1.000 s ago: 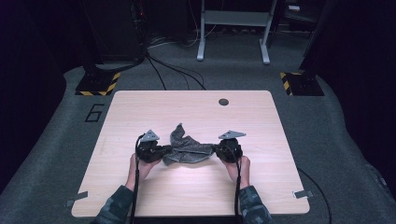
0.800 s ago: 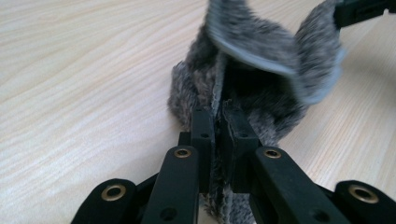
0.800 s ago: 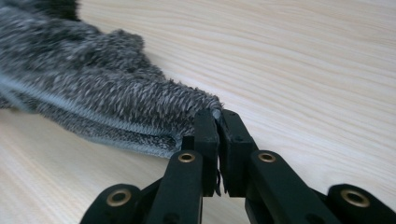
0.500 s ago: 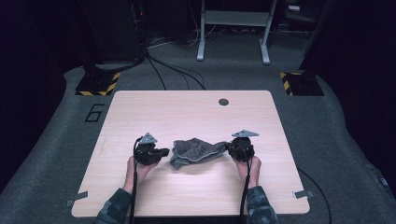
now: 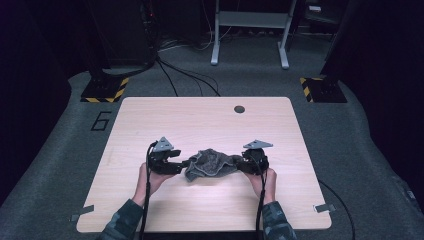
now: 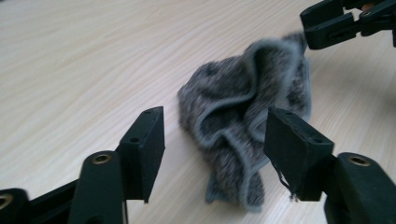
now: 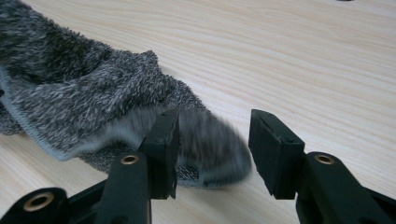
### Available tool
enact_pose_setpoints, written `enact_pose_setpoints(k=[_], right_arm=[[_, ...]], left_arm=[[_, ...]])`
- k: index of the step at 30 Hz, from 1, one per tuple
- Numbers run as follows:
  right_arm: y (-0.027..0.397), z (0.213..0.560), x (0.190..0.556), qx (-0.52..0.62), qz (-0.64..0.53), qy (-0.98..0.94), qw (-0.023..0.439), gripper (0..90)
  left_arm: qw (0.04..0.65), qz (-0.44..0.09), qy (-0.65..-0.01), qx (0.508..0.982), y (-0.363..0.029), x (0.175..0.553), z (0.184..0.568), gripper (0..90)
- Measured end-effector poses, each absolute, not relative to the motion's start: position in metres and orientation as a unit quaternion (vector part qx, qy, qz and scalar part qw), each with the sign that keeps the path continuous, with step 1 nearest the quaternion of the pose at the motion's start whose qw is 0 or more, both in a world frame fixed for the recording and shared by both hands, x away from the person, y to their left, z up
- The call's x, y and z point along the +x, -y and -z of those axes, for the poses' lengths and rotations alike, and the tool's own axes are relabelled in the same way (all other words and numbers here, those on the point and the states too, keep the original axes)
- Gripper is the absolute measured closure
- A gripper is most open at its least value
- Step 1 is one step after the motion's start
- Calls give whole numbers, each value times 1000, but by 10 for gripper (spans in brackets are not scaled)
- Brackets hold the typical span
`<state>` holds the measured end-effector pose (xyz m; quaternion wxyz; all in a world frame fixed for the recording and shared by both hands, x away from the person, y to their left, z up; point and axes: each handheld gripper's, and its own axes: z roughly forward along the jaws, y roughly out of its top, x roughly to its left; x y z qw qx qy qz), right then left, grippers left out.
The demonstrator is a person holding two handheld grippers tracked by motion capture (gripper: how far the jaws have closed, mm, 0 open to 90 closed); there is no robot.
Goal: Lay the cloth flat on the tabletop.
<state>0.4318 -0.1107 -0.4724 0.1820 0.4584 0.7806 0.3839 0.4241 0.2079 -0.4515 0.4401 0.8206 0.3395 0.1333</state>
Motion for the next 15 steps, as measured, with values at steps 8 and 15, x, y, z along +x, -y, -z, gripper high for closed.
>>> enact_pose_setpoints(k=[8, 15], right_arm=[[111, 477, 411, 440, -367, -799, 184, 483], [92, 503, 418, 419, -318, -831, 180, 464]], left_arm=[[430, -153, -307, 835, -178, 425, 441, 315], [414, -158, -313, 840, -168, 439, 447, 673]])
